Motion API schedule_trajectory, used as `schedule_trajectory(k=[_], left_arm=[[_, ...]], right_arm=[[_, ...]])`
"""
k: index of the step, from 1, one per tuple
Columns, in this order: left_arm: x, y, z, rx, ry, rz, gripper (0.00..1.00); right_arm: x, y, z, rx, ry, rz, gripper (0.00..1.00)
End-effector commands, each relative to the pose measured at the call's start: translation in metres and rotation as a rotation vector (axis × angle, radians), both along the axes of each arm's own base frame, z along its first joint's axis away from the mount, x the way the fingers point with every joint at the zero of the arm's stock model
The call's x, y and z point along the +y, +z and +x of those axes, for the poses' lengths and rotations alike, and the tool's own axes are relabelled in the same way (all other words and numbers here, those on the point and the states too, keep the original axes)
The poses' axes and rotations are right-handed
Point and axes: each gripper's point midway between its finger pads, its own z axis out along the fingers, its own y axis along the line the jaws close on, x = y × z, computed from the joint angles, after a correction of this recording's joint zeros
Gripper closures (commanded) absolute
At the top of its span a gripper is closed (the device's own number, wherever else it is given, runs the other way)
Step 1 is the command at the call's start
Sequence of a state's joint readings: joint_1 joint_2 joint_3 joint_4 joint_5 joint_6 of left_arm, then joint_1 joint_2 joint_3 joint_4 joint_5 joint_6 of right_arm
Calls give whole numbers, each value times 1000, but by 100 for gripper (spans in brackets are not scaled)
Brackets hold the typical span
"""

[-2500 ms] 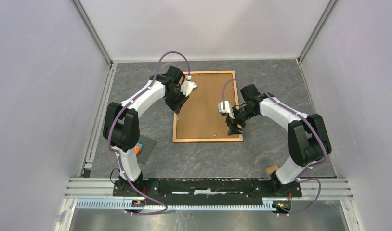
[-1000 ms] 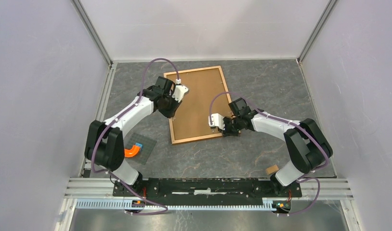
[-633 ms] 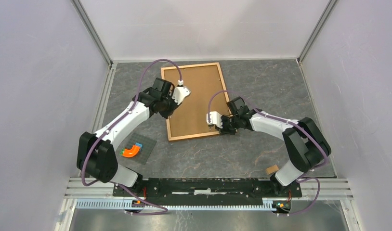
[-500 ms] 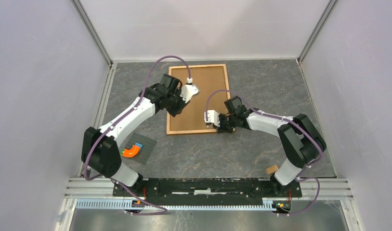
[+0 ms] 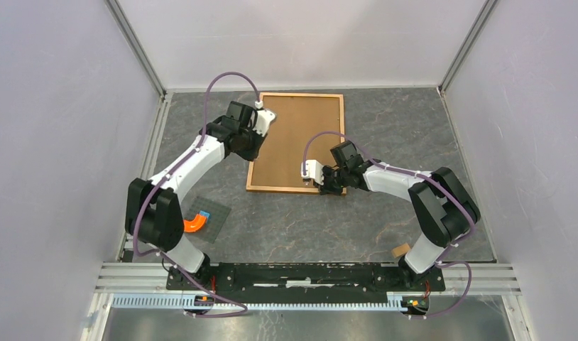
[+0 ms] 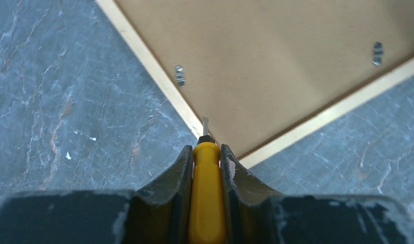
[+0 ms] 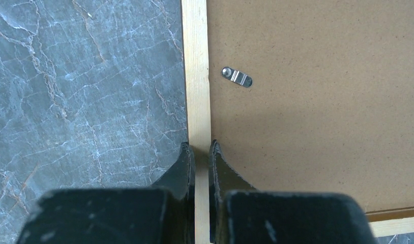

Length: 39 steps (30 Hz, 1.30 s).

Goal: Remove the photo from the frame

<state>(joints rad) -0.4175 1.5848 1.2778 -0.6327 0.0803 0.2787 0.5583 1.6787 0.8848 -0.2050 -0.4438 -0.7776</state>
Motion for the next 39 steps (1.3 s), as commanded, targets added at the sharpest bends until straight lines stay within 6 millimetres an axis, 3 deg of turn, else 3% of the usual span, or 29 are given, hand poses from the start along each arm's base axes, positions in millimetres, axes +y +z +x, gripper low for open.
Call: schedule_trajectory(k=[1,7,19,22,31,39], left_arm=[[1,13,36,-61,123,-62,98],[0,7,57,-96,114,-28,98],[-3,-10,75,-100,103,4,98],[5,-15,78,-105,123,45,98],[8,-35,71,-63,99,89,98],[-2,-41,51,3,34,70,98]], right_arm=[[-43,-52,-47,218,-50,-187,100],[-46,-53,-54,235,-33,-196,100],[-46,-54,-56,245,-52,-187,100],[-46,-54,-57,250,-55,-186,100],[-47,-54,-57,251,-62,-187,100],[-46,-54,-55,249,-64,-189,100]])
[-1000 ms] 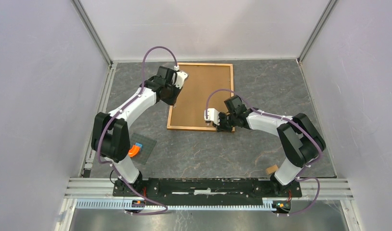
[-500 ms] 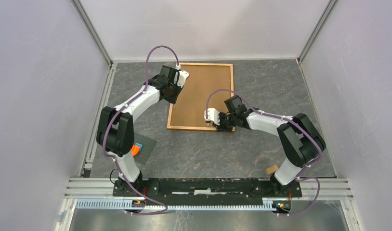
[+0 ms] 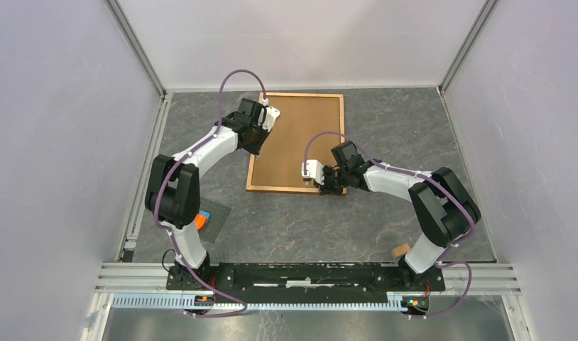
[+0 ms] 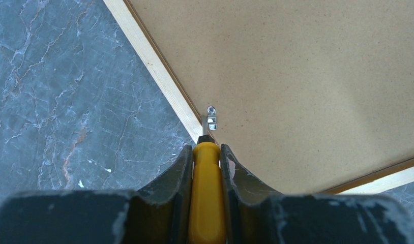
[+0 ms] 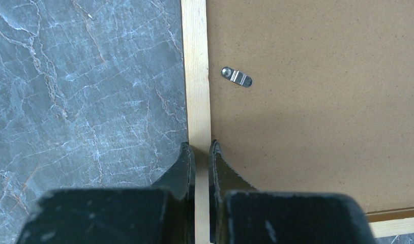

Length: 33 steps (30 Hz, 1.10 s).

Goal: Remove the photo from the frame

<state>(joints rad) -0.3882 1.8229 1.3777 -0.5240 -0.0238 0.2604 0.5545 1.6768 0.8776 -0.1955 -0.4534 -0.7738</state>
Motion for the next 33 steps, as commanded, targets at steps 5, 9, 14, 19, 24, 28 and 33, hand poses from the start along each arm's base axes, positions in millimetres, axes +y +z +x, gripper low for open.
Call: schedule_trajectory(k=[5,9,14,19,24,28,33], left_arm=[[-23,5,-25,42,-124,-36,98],[-30,5,-29,61,-114,-71,98],[-32,17,-20,41,-75,-101,98],[-29,58,-1,-38,-65,-174,98],[-13,77,27,-89,-28,-163,98],[-9,81,41,-109,-15,-158,98],[-14,83,53,-120,-24,-163,98]], right_arm=[[-45,-54,-52,242,-59,-198,100],[-44,-54,-51,245,-59,-196,100],[-47,-55,-55,252,-44,-211,100],[-65,-57,-71,239,15,-263,100],[-89,-59,-107,268,177,-321,100],[-97,-48,-125,276,307,-322,100],[-64,13,-105,303,360,-131,52]])
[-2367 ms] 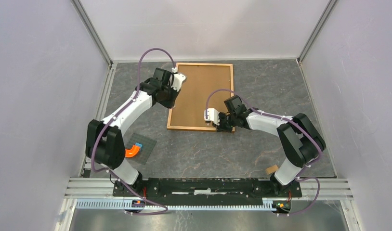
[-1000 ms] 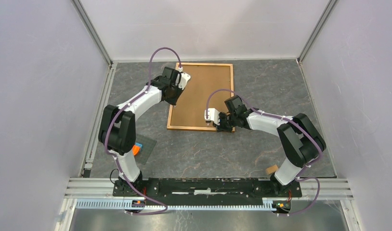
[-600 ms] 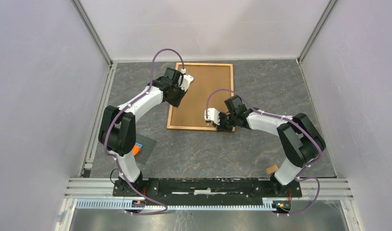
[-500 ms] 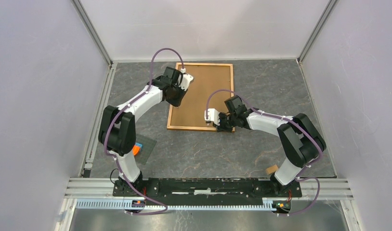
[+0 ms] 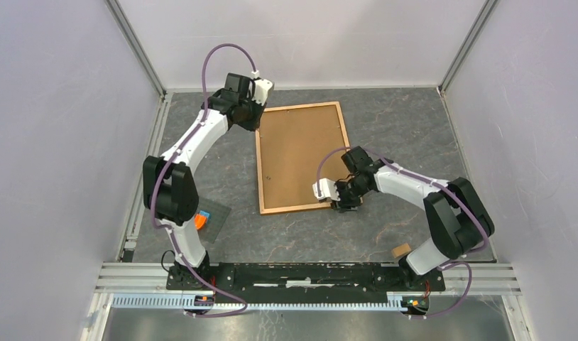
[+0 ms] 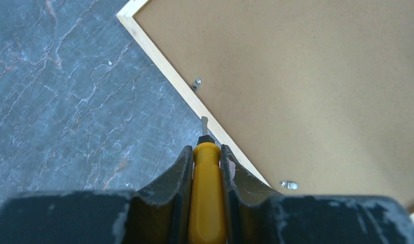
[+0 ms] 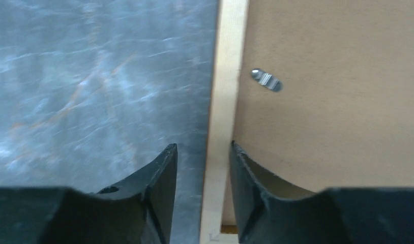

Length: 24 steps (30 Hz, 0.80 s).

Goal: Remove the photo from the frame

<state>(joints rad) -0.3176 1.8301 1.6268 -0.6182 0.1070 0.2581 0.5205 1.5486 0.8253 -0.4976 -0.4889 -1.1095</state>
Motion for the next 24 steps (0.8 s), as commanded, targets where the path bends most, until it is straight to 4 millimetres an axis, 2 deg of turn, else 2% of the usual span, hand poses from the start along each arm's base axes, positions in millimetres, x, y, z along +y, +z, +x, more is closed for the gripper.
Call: schedule_trajectory(k=[1,4,6,10,12,15,18,24], left_arm=[[-10,4,16,-20,-19,-10,98],[-10,7,28,-36,-36,24,98],[-8,7,32,-35,-46,49,98],[-8,1,35,-31,-61,64,98],[-9,-1,36,-29,-61,63,98],[-8,-3,42,-39,-51,74,98],[-6,-5,47,-44,-45,88,98],[-8,-11,56,-47,-70,113,98]], right_arm=[[-13,28,-45,304,72,4,48],[-5,53,-12,359,-66,95,42],[-8,59,26,342,-236,135,41],[-34,61,98,232,-622,189,42],[-49,60,119,178,-783,203,42],[-62,50,137,143,-944,191,44],[-66,40,151,162,-1063,200,46],[-69,11,164,239,-1217,168,49]])
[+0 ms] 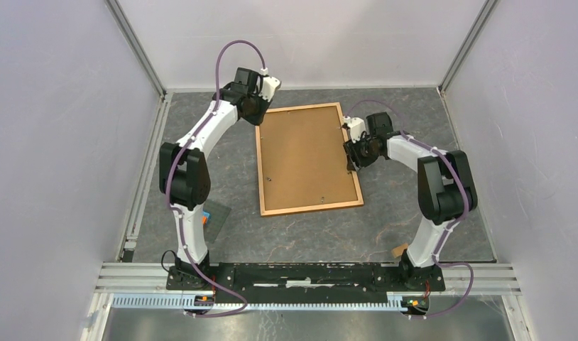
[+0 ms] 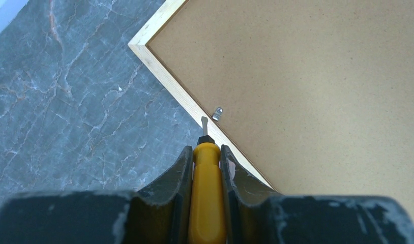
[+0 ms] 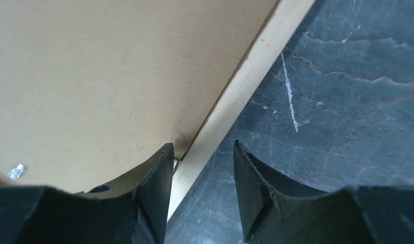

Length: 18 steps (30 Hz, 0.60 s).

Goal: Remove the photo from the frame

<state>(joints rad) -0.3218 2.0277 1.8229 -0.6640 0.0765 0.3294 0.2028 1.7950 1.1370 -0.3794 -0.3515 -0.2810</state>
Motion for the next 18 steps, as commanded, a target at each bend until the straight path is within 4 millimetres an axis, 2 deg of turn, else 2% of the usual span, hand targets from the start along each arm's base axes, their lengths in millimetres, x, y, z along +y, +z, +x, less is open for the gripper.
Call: schedule_trajectory(k=[1,6,11,15,18], left_arm=[[-1,11,18,-60,-41,39,98],[-2,1,20,-49,-113,76,98],[-3,-15,15,14,-186,116,98],[-4,-19,14,24,-234,140,98],[-3,-22,13,28,-249,154,98]], right_arm=[[-1,-7,26,15,-181,14,50],[-4,-15,28,28,-243,12,54],[-2,-25,9,92,-230,25,76],[-5,-30,-10,128,-228,20,95],[-6,-33,-20,137,-232,19,100]])
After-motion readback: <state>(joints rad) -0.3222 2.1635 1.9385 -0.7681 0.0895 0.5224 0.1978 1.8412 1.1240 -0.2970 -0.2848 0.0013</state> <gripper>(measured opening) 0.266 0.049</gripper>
